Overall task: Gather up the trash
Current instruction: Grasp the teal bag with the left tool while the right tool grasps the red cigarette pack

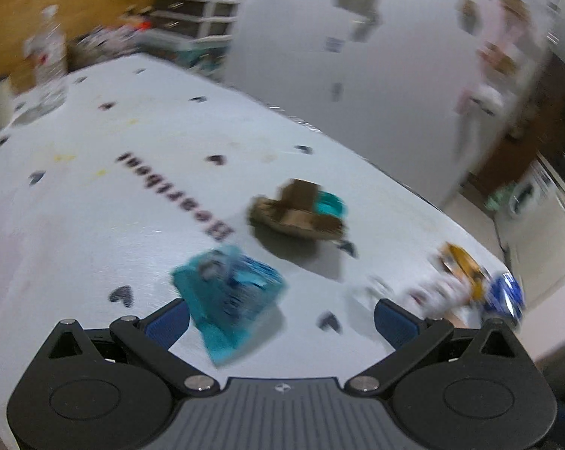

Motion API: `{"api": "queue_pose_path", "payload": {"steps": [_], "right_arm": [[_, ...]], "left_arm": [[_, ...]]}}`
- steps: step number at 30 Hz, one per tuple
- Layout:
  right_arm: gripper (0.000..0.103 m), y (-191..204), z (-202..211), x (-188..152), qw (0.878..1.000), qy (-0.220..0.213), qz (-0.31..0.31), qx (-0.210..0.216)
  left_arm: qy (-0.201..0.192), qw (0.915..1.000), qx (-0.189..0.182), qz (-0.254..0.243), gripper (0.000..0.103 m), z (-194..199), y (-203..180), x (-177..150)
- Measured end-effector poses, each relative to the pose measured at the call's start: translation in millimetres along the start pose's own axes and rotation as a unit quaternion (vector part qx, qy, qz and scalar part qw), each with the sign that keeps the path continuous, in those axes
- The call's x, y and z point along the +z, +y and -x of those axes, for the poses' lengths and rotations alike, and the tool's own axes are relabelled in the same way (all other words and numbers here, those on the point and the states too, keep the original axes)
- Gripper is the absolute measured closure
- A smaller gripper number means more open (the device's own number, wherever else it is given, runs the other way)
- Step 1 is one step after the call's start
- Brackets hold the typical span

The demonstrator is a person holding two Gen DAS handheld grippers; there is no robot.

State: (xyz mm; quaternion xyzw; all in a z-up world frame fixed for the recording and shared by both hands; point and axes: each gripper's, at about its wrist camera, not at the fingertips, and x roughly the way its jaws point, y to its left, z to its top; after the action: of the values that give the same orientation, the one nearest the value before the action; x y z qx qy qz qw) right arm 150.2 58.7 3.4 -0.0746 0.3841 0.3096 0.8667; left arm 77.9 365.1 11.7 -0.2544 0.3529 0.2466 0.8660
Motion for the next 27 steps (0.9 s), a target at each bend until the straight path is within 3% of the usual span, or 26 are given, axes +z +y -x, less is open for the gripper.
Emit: {"api": "queue_pose_path", "payload": {"steps": [11,19,23,27], "right_arm": [[0.000,31.7,-29.6,13.6,0.998,0.021,0.045,-0.043],[0.000,50.4,-64.1,-3.0,0.995,0.070,0.054,-0.046],[0.000,58.6,-80.2,-15.0,0.989,0.096,0.089,-0.070],[0.000,44.6,-84.6,-20.4,0.988,0.103,0.067,-0.089]], "left_arm": [[0.044,0.9891,0.031,0.137,0.000,-70.4,43.4,21.9],[0.058,0.9859,0.057,0.146,0.002,-96.0,46.0,18.1],[0.062,0.9849,0.059,0.151,0.012,-100.4,48.1,14.8],[0.054,0.9857,0.061,0.147,0.015,-101.7,49.5,14.5]]}}
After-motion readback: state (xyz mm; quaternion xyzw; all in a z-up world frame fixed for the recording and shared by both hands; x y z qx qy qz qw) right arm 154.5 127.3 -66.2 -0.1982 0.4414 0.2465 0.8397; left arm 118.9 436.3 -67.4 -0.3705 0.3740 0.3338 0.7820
